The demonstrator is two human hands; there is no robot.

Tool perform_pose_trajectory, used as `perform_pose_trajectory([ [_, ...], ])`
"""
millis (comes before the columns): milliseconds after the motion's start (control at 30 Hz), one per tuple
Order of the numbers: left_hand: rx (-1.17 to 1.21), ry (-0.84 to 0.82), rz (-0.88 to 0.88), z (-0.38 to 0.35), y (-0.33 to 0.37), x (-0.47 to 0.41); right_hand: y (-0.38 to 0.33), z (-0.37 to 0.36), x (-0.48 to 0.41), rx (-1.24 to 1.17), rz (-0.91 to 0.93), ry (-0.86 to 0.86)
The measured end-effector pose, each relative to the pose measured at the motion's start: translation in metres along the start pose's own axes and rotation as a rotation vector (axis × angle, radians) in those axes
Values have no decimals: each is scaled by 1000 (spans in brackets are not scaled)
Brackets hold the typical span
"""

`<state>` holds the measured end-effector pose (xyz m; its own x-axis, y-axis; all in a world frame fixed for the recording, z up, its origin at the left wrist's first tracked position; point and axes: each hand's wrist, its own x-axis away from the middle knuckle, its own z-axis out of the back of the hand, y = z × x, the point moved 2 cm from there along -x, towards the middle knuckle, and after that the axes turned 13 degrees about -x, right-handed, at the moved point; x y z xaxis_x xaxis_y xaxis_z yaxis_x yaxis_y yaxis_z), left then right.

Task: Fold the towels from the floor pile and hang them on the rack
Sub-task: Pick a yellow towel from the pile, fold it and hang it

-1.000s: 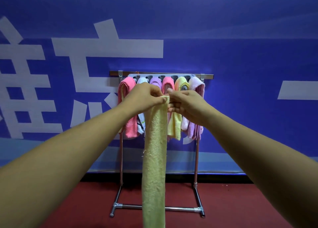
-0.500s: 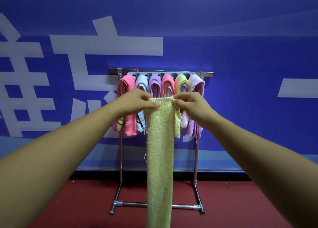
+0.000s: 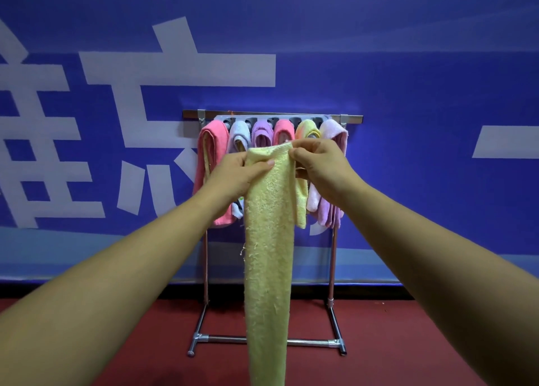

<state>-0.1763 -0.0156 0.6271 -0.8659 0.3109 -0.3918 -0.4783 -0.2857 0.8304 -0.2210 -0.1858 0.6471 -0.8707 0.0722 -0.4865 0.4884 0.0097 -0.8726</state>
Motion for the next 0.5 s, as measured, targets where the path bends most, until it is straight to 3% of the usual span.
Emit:
perform_pose_trajectory([
  [167,44,126,12,3,5,-14,38,-4,3,-384,-270,20],
  [300,76,191,78,6,6,-27,86,-6,28,-306,-448,-46],
  [500,-1,330,288,14,-15,-47,115,-5,53,-380,-440,-33],
])
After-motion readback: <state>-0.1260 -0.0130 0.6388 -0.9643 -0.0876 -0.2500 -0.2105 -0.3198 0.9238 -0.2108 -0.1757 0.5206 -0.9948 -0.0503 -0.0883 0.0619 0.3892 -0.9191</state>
